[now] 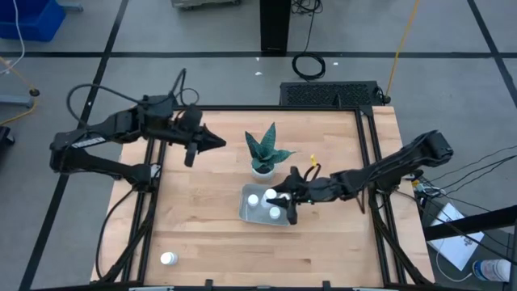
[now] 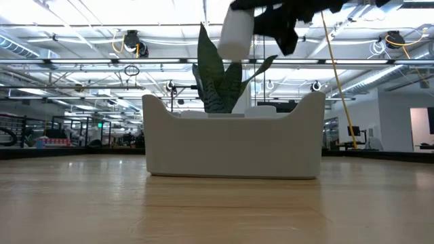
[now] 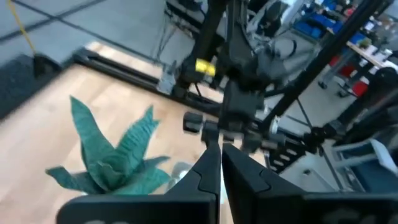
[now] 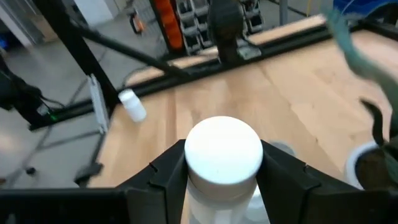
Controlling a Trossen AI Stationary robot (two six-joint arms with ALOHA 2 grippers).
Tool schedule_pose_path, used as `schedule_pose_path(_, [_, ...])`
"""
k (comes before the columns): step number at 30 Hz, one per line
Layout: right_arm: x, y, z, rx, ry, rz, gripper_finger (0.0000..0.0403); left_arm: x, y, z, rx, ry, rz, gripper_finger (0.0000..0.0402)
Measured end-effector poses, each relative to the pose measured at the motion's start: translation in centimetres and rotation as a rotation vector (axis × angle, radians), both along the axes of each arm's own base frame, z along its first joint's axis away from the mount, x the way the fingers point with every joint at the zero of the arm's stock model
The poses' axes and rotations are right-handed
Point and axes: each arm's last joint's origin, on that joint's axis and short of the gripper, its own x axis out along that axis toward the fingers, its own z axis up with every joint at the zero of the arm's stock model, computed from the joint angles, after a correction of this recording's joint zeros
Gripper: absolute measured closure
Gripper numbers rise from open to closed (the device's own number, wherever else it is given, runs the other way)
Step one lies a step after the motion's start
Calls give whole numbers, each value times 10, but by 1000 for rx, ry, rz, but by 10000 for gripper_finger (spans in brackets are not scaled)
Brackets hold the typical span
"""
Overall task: Pick and place pill bottles into a basket
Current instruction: Put the white pill bottle into the gray bin
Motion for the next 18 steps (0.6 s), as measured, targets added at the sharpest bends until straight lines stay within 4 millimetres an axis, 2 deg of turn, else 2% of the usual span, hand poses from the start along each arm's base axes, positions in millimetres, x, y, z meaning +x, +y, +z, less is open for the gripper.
schedule_pose_path(5, [8, 1, -18, -47, 57, -13, 252, -10, -2, 1, -5, 17, 5, 397])
schedule_pose_path(11, [16, 0, -39, -71, 124, -28, 254, -33, -8, -1, 30, 10, 7, 385])
schedule_pose_path(15, [18, 0, -45, -75, 141, -32, 254, -50, -12, -21, 50, -30, 56, 397])
schedule_pose_path(18, [18, -2, -44, -73, 139, -37, 251, -61, -15, -52, 3, 2, 64, 393])
